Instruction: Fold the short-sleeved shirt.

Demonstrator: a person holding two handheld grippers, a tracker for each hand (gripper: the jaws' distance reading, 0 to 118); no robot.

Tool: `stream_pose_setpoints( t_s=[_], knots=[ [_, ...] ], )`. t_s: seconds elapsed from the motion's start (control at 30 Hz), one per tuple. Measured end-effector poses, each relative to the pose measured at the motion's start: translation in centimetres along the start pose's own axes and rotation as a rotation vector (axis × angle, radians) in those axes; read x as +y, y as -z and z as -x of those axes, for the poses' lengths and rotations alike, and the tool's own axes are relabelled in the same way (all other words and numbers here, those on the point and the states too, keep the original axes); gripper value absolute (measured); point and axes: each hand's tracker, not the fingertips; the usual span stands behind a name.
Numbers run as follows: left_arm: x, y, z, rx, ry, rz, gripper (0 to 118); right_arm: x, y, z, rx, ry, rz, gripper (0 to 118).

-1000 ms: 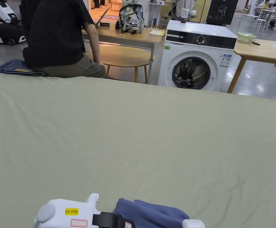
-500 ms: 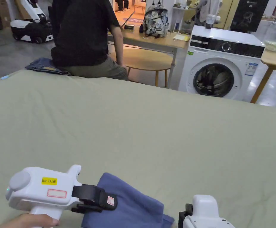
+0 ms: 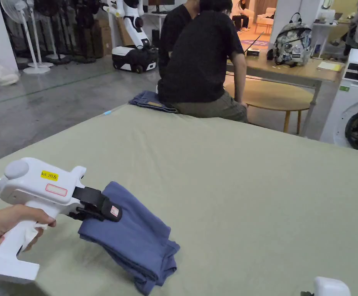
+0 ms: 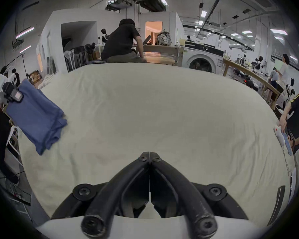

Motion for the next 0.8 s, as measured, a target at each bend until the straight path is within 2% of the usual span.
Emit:
stream_pose_setpoints(
  t_s=[0.3, 0.5, 0.57, 0.6, 0.7, 0.8],
  knots=[
    [6.2, -6.2, 4.9, 0.209, -0.031, 0.024, 14, -0.7, 2.0, 0.7, -0.012, -0.017, 0.025, 0],
    [7.8, -6.1, 5.1, 0.377, -0.022, 0.072, 14, -0.6, 2.4, 0.8, -0.022, -0.014, 0.044, 0],
    [8.3, -6.0, 5.6, 0.438, -0.008, 0.078, 20, -0.8, 2.9, 0.6, -0.024, -0.015, 0.049, 0],
    [8.5, -5.7, 5.5, 0.438, -0.003, 0.084, 28, -0.8, 2.9, 0.6, -0.025, -0.016, 0.051, 0],
    [9.0, -5.3, 5.3, 0.564, 0.046, 0.082, 38, -0.7, 2.7, 0.3, -0.027, -0.015, 0.053, 0],
    [9.7, -6.0, 4.8, 0.704, 0.07, 0.074, 38, -0.5, 2.4, 0.1, -0.027, -0.014, 0.047, 0]
  ],
)
